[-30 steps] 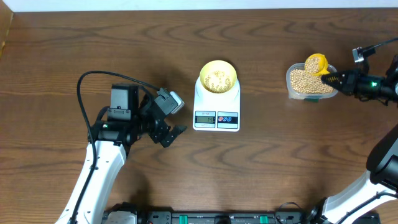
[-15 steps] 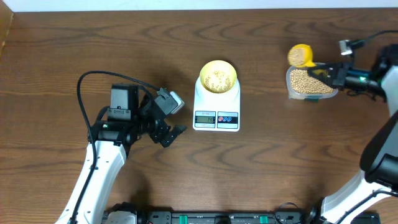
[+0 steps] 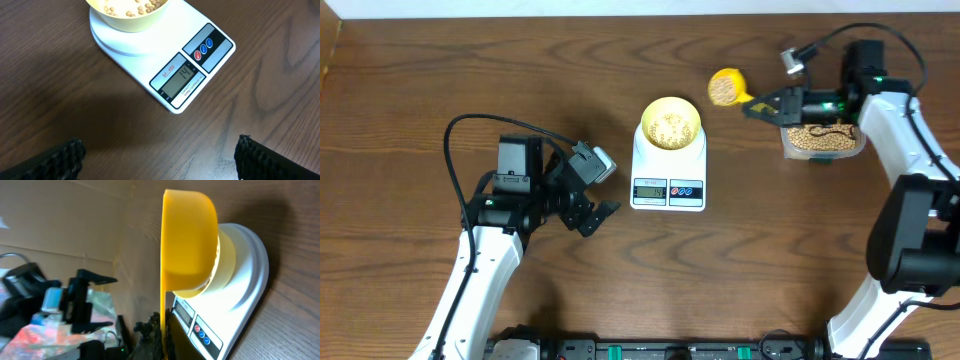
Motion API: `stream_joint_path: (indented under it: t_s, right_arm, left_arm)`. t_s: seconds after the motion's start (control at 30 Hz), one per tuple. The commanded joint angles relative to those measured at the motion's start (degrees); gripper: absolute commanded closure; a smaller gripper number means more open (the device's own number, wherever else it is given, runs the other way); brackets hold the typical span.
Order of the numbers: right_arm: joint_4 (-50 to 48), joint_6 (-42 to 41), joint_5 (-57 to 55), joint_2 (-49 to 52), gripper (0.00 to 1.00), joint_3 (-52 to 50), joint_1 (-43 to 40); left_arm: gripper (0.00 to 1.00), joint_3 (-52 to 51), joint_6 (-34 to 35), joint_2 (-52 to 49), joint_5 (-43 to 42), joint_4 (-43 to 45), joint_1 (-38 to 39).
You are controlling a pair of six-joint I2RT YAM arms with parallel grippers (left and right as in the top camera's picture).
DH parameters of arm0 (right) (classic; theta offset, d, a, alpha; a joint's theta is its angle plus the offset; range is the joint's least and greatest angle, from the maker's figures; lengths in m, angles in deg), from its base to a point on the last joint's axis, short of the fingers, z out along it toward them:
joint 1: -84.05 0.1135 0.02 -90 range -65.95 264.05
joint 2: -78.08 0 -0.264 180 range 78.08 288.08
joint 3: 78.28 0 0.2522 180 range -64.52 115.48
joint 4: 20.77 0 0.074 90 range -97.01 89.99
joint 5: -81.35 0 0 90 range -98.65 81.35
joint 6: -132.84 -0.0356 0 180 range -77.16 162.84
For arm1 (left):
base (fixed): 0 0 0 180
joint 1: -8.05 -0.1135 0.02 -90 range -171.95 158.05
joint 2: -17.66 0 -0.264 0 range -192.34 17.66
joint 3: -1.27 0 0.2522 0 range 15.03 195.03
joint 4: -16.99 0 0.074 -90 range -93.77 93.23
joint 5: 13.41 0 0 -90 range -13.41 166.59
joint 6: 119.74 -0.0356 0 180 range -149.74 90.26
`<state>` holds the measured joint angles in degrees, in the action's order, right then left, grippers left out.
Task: Scoop item into bowl and weigh 50g on scale
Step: 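Carry the scoop over the bowl and pour beans in with right gripper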
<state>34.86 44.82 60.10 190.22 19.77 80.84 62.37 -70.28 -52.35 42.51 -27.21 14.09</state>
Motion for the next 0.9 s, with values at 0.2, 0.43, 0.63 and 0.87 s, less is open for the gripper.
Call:
stream_joint_path:
  t_s: [0.2, 0.43, 0.63, 0.87]
  right_arm:
    - [-6.5, -12.2, -13.2, 1.0, 0.99, 0.9, 10.1]
    - [-3.3, -10.8, -26.4, 0.7, 0.99, 6.1, 16.6]
    - [6.5, -5.1, -47.6, -1.1, 0.99, 13.0, 23.2]
    - [8.5, -0.8, -65.0, -2.4, 0.99, 14.0, 30.4]
  left_arm:
    - [0.02, -0.6, 0.1, 0.0, 0.5, -0.1, -0.3]
    - [0.02, -0.6, 0.1, 0.0, 0.5, -0.1, -0.3]
    - [0.03, -0.6, 0.1, 0.0, 0.5, -0.1, -0.3]
    - [0.02, -0.6, 0.0, 0.0, 0.5, -0.1, -0.3]
